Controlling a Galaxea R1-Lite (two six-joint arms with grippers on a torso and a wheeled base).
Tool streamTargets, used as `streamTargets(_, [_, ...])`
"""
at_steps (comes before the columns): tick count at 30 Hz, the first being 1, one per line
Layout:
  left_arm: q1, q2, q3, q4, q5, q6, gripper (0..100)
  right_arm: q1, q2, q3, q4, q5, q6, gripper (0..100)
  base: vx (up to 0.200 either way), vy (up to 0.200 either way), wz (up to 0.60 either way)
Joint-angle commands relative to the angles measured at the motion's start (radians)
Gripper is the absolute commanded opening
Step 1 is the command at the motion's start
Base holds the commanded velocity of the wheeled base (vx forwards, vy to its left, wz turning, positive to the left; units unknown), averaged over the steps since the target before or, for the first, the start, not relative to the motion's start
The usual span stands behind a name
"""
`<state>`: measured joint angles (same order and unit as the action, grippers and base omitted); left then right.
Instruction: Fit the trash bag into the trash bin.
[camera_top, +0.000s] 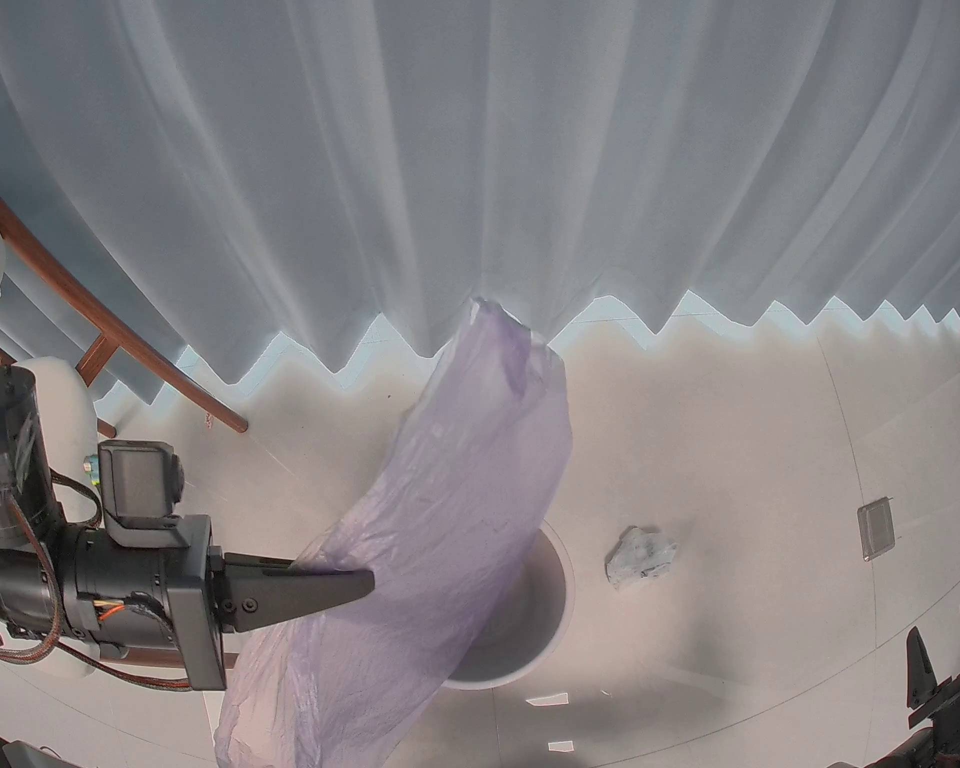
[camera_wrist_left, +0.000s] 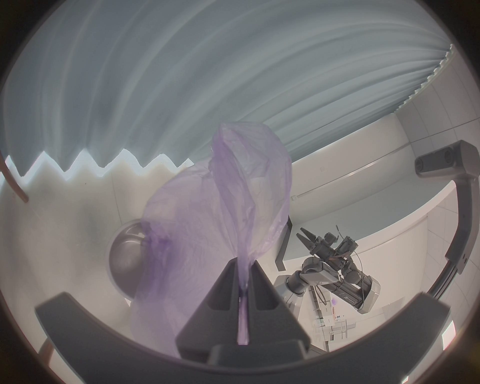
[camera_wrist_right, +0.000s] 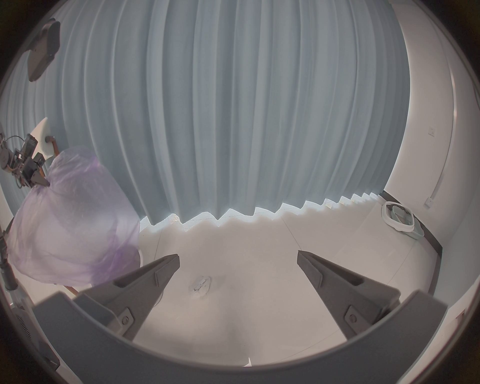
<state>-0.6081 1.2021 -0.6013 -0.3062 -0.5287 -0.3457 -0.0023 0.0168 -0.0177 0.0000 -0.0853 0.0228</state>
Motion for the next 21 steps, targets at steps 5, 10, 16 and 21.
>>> streamTargets(5, [0.027,0.017,0.017,-0.001,0.012,0.001,0,-0.001,-0.017,0.018,0.0,-0.001,0.0,100,0.0,0.0,0.0])
streamTargets(10, [0.03,0.024,0.028,-0.002,0.096,0.002,0,-0.001,-0.017,0.018,0.0,-0.001,0.0,100,0.0,0.0,0.0])
streamTargets(16, [0.048,0.043,0.026,-0.002,0.185,0.005,0,-0.001,-0.017,0.018,0.0,-0.001,0.0,100,0.0,0.0,0.0])
streamTargets(21, [0.057,0.054,0.024,-0.031,0.219,0.002,0,-0.001,-0.015,0.018,0.0,-0.001,0.0,100,0.0,0.0,0.0])
